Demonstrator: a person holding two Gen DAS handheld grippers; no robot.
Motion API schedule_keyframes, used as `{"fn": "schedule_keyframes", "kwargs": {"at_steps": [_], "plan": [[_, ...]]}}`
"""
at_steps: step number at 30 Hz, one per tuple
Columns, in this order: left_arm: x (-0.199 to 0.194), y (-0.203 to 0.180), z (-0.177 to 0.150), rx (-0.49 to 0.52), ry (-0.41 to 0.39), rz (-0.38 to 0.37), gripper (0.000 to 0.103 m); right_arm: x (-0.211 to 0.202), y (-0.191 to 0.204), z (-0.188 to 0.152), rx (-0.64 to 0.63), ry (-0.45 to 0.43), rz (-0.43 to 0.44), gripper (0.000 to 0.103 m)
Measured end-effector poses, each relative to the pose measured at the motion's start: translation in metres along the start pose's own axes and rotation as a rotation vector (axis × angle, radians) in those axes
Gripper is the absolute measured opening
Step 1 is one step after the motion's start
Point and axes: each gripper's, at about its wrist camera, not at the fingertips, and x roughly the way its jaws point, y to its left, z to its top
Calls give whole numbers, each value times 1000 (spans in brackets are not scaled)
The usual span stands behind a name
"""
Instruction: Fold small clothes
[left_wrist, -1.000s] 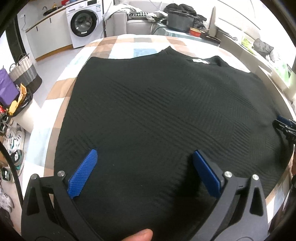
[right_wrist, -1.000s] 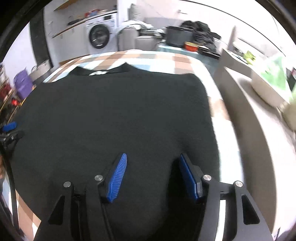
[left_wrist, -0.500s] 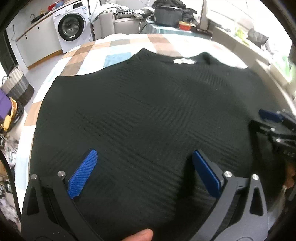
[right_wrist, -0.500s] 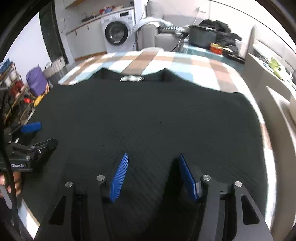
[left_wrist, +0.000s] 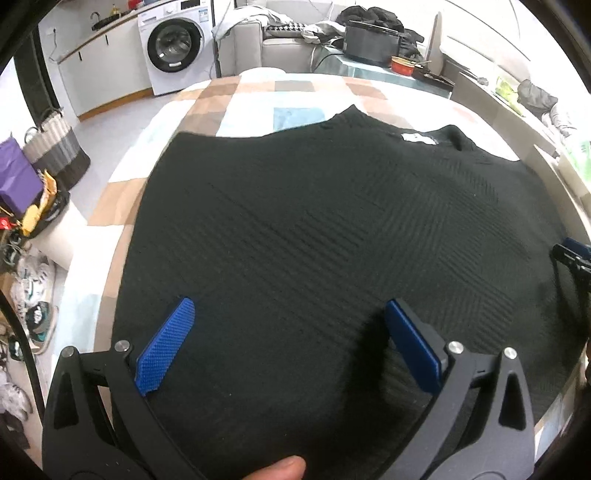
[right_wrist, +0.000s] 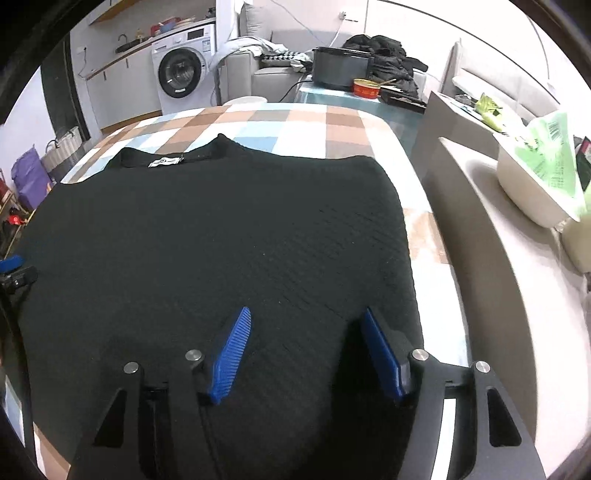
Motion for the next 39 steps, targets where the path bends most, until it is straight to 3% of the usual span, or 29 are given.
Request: {"fn": "schedule_keyframes", "kwargs": {"at_steps": [6,10,13,18,20,23,25,28,32,36,39], "plan": [[15,-31,27,13,-5,-43,102,12,47,24,-47,-3,98,65],[32,-46,39,27,10,-57,102,29,72,35,-88,6,104,65],[41,-47,41,42,16,-21,102,32,65,39,-79,10,103,65],[38,-26,39,12,20,-26,103,32,20,36,-28,20,-28,67],[34,-17,34,1,22,-11,103,29,0,32,12,22,-54,67],[26,-7,23,-15,26,-7,103,20,-12,22,30,24,-21,67],[16,-6,13,-2,24,3,103,11,-6,15,8,18,-24,67],[-5,-8,-7,17,5,-19,102,-2,9,-3,-24,30,85,67],[-26,-13,-35,51,-7,-43,102,-18,39,-29,-137,16,142,67],[-37,-18,-56,100,-16,-3,102,-28,41,-44,-182,-5,99,68],[-41,-12,-69,79,-19,3,103,-35,24,-56,-159,-14,44,69]]}}
